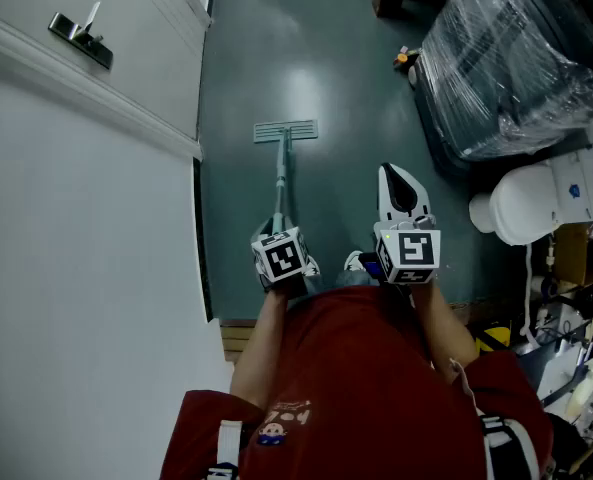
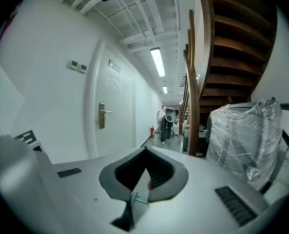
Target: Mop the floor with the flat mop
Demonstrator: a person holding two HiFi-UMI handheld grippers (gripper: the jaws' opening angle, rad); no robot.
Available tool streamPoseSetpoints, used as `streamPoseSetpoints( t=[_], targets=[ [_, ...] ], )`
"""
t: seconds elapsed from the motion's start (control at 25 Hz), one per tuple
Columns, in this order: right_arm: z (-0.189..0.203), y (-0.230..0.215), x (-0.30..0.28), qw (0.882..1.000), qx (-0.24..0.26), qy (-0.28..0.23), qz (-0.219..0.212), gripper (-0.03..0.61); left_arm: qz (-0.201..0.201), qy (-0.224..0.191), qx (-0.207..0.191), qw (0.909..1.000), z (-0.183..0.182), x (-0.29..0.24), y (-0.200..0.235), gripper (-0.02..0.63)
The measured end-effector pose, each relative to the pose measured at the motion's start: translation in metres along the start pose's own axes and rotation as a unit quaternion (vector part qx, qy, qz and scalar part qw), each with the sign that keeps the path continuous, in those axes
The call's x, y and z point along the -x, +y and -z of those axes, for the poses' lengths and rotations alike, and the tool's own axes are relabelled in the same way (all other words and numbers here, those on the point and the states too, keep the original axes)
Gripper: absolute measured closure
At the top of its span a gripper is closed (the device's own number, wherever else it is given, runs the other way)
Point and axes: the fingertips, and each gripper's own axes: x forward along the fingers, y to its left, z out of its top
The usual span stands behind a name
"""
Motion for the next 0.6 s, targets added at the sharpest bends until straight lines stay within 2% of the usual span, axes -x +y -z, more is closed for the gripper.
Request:
streamPoseSetpoints(
  t=[0.36, 0.6],
  targets=[
    [0.008, -0.011, -0.001, 1.0, -0.004, 0.005, -0.009, 0.561, -0.001, -0.003, 0.005, 1.0, -0.002, -0.002, -0.01, 0.489],
    [0.01, -0.023, 0.004, 1.0, 0.014, 0.005, -0.023, 0.56, -0.002, -0.006, 0.006, 1.0, -0.007, -0.009, -0.028, 0.489]
  ],
)
